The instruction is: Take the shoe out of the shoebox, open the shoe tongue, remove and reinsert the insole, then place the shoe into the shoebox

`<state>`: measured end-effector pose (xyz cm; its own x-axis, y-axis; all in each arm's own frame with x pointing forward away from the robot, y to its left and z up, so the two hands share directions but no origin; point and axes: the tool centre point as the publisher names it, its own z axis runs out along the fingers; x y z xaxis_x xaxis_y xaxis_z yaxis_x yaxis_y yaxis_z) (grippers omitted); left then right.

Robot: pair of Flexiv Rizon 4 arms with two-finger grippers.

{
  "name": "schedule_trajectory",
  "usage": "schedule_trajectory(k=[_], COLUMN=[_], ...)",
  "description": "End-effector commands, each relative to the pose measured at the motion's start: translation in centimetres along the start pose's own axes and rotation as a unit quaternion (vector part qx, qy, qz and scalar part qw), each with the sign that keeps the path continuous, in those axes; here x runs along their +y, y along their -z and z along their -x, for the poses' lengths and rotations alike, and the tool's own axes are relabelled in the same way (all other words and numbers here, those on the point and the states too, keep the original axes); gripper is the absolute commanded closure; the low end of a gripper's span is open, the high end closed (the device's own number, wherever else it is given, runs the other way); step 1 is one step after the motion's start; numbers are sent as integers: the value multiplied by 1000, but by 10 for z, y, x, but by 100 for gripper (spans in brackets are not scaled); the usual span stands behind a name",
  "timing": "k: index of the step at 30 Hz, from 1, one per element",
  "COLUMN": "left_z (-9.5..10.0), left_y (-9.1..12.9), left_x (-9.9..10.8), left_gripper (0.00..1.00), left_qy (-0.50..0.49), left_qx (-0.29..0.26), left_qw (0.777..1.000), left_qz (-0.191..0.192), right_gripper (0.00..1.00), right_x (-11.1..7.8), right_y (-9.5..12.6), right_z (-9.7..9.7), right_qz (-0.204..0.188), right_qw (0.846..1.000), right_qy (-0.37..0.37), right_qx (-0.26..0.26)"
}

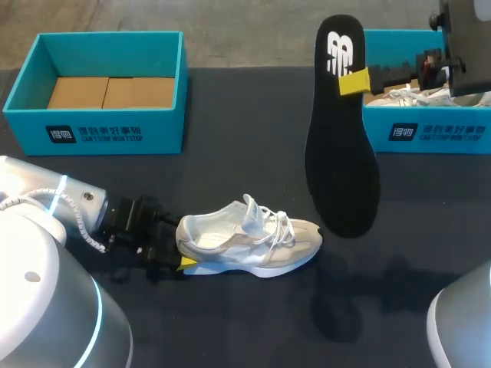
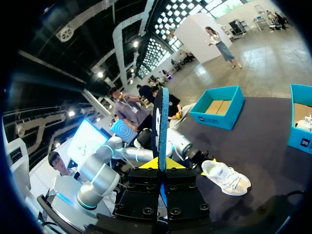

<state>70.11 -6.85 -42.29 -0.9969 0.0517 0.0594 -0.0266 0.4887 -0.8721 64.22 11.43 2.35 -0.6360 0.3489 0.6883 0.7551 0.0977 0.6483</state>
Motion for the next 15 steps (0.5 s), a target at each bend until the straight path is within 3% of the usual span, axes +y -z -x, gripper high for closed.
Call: schedule_trajectory(k=[1, 2, 10, 15], left_z=[-1, -2, -2, -5], left_y=[9, 11, 18, 25], left_x=[-4, -6, -11, -16], left_gripper=[50, 0, 0, 0], left_qy=[2, -2, -10, -11], left_qx=[7, 10, 24, 31], left_qw=[1000, 1000, 999, 997], left_qz=[10, 7, 35, 76], right_gripper=[100, 100, 100, 100], right_x=[2, 2, 2, 2], right_y=[-2, -2, -2, -2], right_z=[0, 0, 0, 0], right_qz=[-2, -2, -2, -2], right_qw=[1000, 1000, 1000, 1000], right_qy=[-1, -1, -1, -1], right_qx=[0, 0, 0, 0])
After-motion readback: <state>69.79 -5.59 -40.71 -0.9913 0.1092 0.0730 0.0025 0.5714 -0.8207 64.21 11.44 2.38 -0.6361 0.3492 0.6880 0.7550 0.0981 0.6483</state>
